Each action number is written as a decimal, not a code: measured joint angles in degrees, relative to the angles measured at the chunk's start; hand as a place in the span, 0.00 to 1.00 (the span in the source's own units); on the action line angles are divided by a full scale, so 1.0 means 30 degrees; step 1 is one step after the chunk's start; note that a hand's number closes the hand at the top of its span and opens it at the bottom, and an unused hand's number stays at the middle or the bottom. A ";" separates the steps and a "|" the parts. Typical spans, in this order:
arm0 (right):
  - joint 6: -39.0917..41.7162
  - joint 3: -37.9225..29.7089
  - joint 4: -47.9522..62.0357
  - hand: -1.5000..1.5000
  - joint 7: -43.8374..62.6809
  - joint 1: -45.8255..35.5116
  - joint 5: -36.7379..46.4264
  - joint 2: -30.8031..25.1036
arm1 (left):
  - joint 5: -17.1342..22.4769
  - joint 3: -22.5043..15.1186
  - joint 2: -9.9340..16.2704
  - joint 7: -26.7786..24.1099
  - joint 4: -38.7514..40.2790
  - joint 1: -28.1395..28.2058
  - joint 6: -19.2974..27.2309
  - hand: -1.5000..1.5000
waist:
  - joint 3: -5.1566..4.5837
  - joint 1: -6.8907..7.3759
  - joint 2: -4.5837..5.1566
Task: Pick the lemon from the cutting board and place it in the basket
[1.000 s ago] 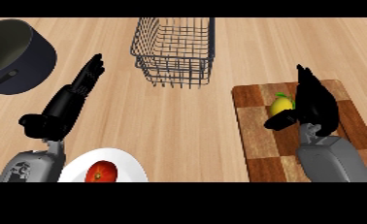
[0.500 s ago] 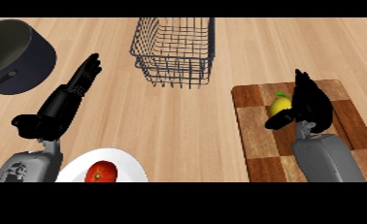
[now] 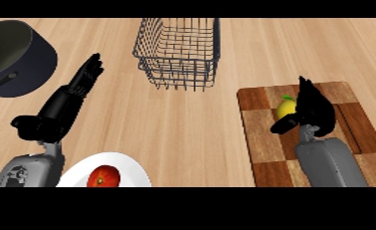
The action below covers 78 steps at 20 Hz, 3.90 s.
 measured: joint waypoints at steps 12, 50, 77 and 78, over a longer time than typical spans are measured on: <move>0.0322 -0.0204 0.2061 1.00 -0.1814 -0.0430 -0.0166 0.0295 | -0.0442 0.0148 -0.0542 0.0223 -0.0124 -0.0078 -0.0129 0.50 | -0.0210 0.0013 -0.0203; -1.2390 1.6960 -0.3533 1.00 0.4441 -1.3953 -0.5041 0.3307 | -0.0583 -0.0078 -0.0750 -0.0179 0.1520 -0.1344 -0.0742 0.50 | -0.0035 0.1116 -0.0195; -1.5202 0.9112 0.9957 1.00 0.3715 -2.3004 -0.5208 0.3399 | -0.0476 0.0211 -0.0656 0.0267 0.0400 -0.0865 -0.0762 0.50 | -0.0016 0.0743 0.0085; -1.5388 0.8770 1.0473 1.00 0.3476 -2.2966 -0.5303 0.3416 | -0.0495 0.0204 -0.0649 0.0246 0.0391 -0.0822 -0.0780 0.50 | -0.0012 0.0696 0.0098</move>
